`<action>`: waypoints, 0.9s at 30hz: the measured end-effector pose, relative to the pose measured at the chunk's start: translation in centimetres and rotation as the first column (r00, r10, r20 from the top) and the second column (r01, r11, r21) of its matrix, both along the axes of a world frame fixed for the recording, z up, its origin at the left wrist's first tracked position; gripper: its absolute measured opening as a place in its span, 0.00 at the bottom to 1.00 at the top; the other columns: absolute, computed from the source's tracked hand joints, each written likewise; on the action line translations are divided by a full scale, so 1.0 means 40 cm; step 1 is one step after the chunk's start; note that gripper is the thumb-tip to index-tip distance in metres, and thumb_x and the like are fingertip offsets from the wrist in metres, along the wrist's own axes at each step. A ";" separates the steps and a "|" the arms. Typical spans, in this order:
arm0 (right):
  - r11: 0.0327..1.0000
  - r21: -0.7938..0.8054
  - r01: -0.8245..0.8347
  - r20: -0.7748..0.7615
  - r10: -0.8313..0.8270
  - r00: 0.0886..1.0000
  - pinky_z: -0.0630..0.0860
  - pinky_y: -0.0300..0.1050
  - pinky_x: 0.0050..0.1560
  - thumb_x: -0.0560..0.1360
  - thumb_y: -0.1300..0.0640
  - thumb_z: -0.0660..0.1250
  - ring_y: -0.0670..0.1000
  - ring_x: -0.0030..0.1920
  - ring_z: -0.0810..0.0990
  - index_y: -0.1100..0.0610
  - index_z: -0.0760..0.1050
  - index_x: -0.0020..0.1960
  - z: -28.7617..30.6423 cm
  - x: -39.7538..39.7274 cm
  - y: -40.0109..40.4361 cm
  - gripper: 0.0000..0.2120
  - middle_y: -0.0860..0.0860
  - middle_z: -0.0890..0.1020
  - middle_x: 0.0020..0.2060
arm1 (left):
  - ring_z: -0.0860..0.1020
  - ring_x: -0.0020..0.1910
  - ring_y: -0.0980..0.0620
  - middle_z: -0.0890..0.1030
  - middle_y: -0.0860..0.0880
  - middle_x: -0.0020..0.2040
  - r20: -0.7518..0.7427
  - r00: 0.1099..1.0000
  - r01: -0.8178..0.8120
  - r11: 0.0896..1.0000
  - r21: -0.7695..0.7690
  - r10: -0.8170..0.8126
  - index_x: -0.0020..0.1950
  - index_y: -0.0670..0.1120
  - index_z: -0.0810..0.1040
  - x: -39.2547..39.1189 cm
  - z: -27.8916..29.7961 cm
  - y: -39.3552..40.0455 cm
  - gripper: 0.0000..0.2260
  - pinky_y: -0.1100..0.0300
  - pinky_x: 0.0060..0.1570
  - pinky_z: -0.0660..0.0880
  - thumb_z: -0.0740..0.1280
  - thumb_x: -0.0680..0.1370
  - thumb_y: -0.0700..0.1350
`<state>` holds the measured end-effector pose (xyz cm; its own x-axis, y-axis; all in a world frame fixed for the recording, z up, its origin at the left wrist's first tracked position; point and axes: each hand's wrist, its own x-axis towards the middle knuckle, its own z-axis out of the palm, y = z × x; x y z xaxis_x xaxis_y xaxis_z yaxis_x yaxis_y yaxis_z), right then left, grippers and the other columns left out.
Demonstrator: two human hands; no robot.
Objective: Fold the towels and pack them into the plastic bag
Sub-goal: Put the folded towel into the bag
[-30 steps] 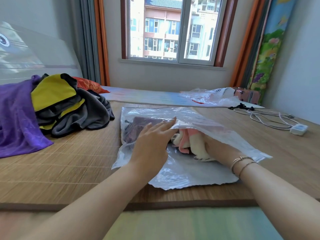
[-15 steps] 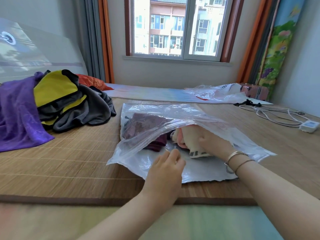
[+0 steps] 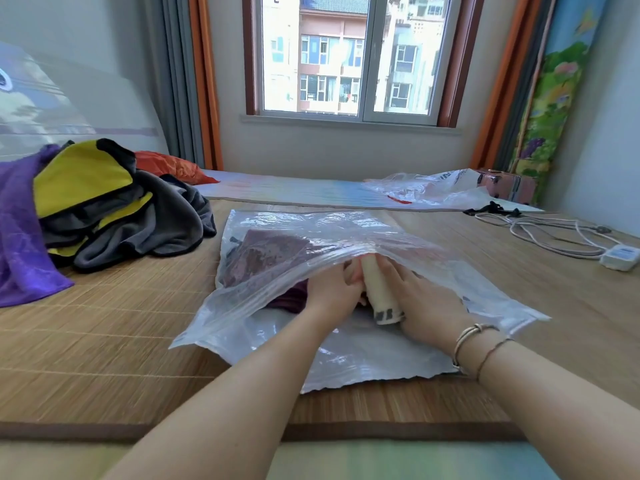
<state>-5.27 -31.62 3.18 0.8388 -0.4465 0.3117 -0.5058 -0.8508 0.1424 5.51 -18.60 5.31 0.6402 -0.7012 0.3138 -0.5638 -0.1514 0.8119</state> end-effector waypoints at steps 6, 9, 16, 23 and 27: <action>0.990 -0.006 -0.142 0.386 0.133 0.913 0.74 0.45 0.56 0.73 0.48 0.61 0.49 0.52 0.77 0.50 0.72 0.58 0.070 0.009 -0.026 0.15 0.48 0.79 0.53 | 0.79 0.53 0.40 0.79 0.39 0.54 -0.327 0.944 -0.105 0.979 -0.177 0.042 0.55 0.44 0.72 -0.022 0.032 -0.032 0.12 0.47 0.55 0.76 0.60 0.80 0.51; 0.976 0.141 -0.164 0.274 0.121 0.954 0.74 0.47 0.51 0.74 0.48 0.60 0.52 0.47 0.77 0.54 0.73 0.56 0.063 -0.018 0.015 0.14 0.51 0.79 0.48 | 0.80 0.54 0.39 0.79 0.37 0.57 -0.685 0.720 -0.135 0.991 0.018 0.111 0.65 0.37 0.70 0.001 -0.038 -0.028 0.20 0.43 0.52 0.79 0.57 0.82 0.52; 0.969 0.183 -0.167 -0.049 0.178 0.983 0.70 0.45 0.54 0.72 0.51 0.66 0.56 0.63 0.73 0.51 0.46 0.78 0.058 -0.068 0.061 0.41 0.54 0.66 0.71 | 0.79 0.44 0.48 0.80 0.45 0.48 -0.861 0.453 0.000 0.966 -0.259 -0.230 0.58 0.46 0.74 -0.028 -0.036 0.029 0.08 0.56 0.35 0.81 0.56 0.84 0.45; 1.000 0.013 0.010 0.204 -0.012 0.979 0.70 0.45 0.42 0.76 0.55 0.63 0.58 0.53 0.79 0.56 0.68 0.66 0.048 -0.097 0.024 0.19 0.55 0.80 0.55 | 0.74 0.26 0.54 0.76 0.47 0.36 -0.922 0.203 -0.122 0.926 -0.358 -0.330 0.46 0.44 0.74 -0.058 0.013 0.027 0.11 0.68 0.20 0.68 0.54 0.83 0.42; 0.996 0.045 0.077 0.341 -0.087 0.936 0.64 0.45 0.38 0.77 0.61 0.57 0.57 0.40 0.74 0.57 0.76 0.58 0.083 -0.077 0.033 0.13 0.57 0.82 0.47 | 0.80 0.28 0.52 0.82 0.45 0.37 -0.856 0.216 0.001 0.877 -0.481 -0.470 0.45 0.42 0.79 -0.059 0.015 0.044 0.08 0.64 0.28 0.76 0.63 0.79 0.44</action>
<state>-8.36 -30.28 6.51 0.6437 -0.5230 0.5587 -0.5876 -0.8055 -0.0770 3.14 -16.82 5.89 0.4440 -0.8833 -0.1508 0.6705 0.2159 0.7098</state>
